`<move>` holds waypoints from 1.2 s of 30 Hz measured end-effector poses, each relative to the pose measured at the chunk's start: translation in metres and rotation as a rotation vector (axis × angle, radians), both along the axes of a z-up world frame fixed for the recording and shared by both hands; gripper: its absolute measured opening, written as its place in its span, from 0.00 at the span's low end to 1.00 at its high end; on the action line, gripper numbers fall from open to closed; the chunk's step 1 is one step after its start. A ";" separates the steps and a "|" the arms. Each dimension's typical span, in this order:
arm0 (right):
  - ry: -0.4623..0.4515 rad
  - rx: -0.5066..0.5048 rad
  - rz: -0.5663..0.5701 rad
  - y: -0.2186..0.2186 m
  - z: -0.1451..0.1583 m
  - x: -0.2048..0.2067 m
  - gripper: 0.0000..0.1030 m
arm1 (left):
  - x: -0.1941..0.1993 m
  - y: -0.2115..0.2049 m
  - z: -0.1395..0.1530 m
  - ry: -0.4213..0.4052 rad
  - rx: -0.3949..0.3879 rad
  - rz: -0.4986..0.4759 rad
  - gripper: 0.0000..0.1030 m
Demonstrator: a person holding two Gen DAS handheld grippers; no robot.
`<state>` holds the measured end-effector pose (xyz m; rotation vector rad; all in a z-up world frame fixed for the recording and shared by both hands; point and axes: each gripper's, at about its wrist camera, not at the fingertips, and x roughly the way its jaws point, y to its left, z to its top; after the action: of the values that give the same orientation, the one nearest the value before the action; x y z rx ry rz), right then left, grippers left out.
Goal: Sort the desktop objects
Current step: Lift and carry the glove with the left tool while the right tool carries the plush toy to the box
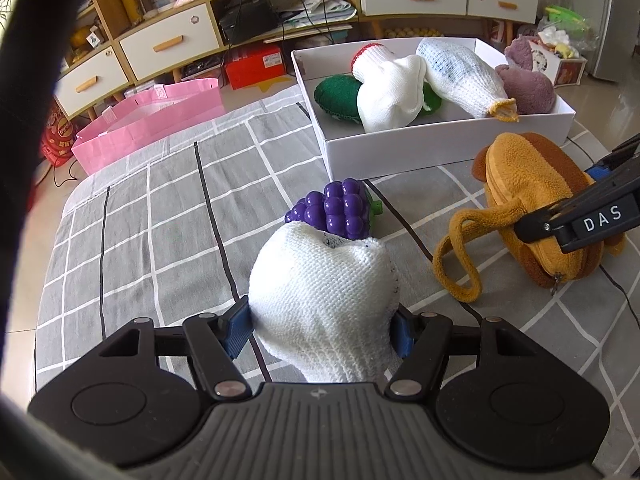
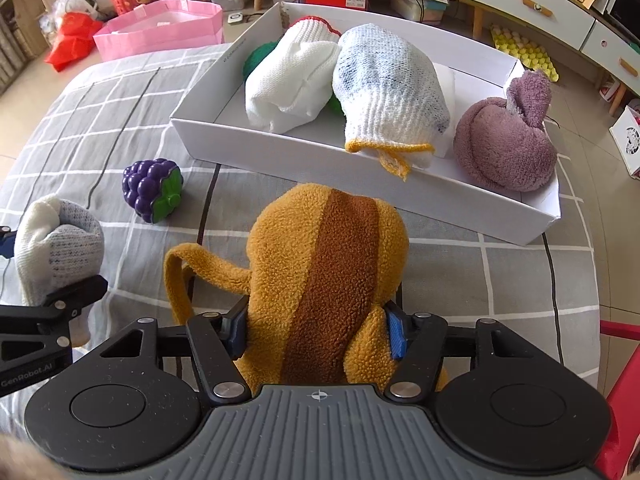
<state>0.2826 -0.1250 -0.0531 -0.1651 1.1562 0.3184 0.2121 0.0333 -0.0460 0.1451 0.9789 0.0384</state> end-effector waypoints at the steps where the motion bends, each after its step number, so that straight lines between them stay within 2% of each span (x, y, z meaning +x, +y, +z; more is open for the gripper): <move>1: -0.002 0.001 -0.001 -0.002 0.001 -0.002 0.65 | 0.000 0.000 0.002 -0.003 -0.003 -0.001 0.61; 18: -0.066 0.113 -0.082 -0.060 0.040 -0.015 0.65 | 0.005 -0.013 0.024 -0.093 0.003 -0.011 0.61; 25: -0.088 0.162 -0.101 -0.066 0.050 -0.014 0.65 | 0.008 -0.018 0.028 -0.114 0.010 -0.019 0.61; 36: -0.203 0.242 -0.179 -0.091 0.091 -0.013 0.65 | 0.027 -0.025 0.058 -0.188 -0.040 -0.005 0.61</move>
<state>0.2700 -0.2155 0.0382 0.1163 0.9160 0.2739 0.2392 0.0082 0.0120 0.1054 0.7907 0.0280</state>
